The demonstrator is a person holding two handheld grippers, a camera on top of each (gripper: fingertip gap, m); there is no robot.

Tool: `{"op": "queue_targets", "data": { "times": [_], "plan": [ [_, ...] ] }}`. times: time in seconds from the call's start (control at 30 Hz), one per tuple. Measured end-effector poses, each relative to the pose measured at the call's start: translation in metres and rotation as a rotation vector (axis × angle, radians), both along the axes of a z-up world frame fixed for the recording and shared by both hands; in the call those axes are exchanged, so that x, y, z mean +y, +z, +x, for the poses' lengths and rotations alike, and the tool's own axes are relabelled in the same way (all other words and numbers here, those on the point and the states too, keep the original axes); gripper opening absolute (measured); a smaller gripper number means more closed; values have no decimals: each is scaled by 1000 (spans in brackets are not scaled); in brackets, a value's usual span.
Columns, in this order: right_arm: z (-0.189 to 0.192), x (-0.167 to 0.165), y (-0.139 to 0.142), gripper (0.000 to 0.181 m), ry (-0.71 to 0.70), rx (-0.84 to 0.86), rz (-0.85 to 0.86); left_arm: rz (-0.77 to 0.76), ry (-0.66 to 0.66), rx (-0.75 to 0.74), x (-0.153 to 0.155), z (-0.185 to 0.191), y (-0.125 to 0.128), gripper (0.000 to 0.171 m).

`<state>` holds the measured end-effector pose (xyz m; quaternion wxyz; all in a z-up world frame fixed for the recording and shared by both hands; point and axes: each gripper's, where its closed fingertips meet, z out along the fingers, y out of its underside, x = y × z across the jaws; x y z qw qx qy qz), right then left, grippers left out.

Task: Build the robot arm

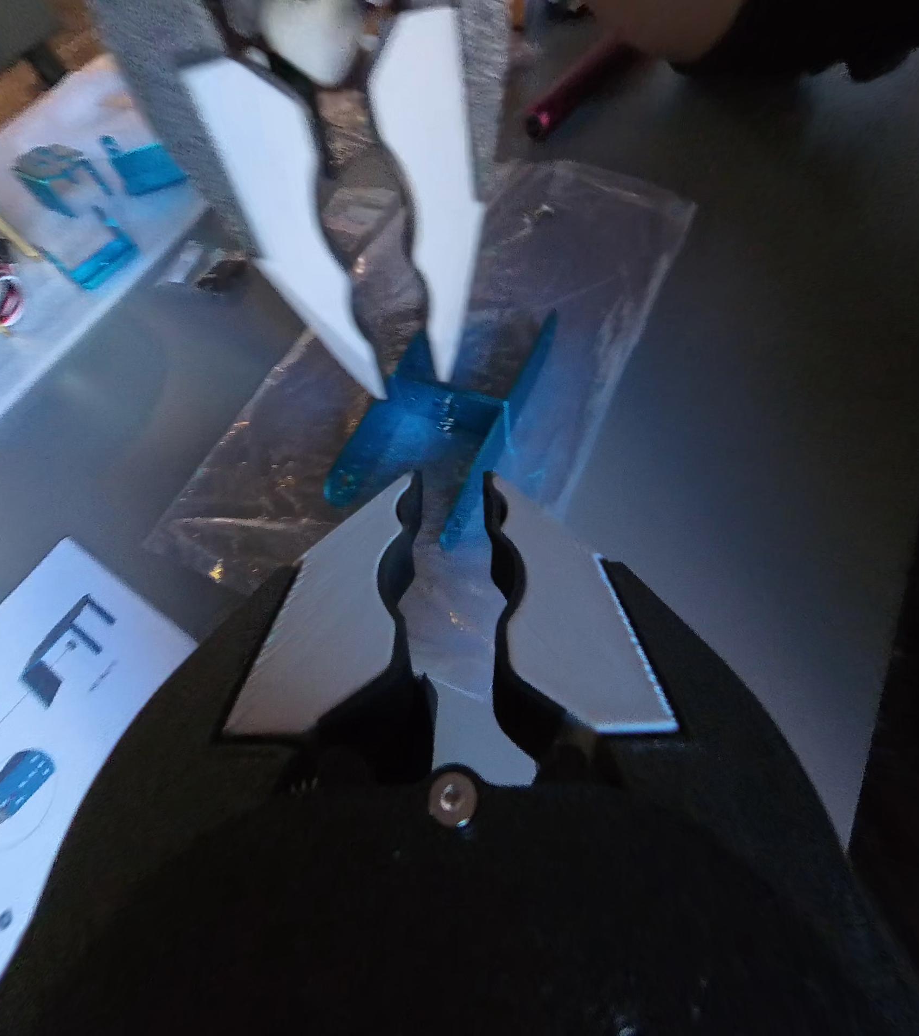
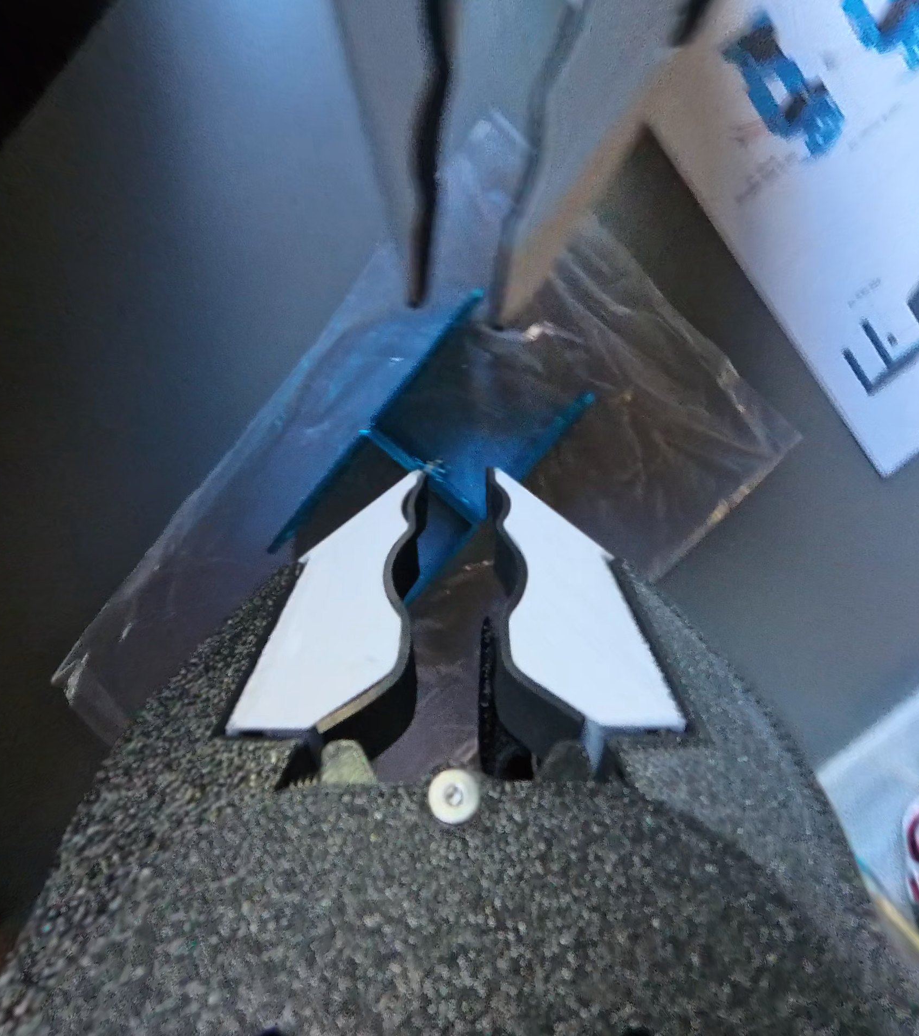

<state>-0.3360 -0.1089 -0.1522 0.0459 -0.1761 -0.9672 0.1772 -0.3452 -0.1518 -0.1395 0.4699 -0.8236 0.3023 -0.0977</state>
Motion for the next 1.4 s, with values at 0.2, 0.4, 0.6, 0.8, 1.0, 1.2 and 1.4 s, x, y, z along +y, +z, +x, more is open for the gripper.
{"op": "queue_targets", "data": {
  "times": [0.2, 0.4, 0.6, 0.8, 1.0, 1.2, 1.4],
  "plan": [
    [-3, -6, 20, 21, -254, -37, -48, -66, -69, 92, -4, 3, -23, 20],
    [33, 9, 5, 83, -508, -93, -213, -71, -59, 106, -3, 2, -26, 18],
    [43, 20, -21, 78, -610, -28, -101, -88, -52, 179, 1, -2, -35, 9],
    [44, 18, -28, 64, -584, -29, -80, -98, -134, 164, -1, 6, -35, 5],
    [52, 21, -25, 63, -560, -38, -66, -105, -212, 187, -2, 19, -34, 2],
    [67, 30, -23, 62, -575, -68, -76, -144, -237, 232, 10, 28, -36, 2],
    [66, 33, -25, 67, -593, -72, -124, -160, -214, 201, 15, 27, -36, 14]
  ]
}}
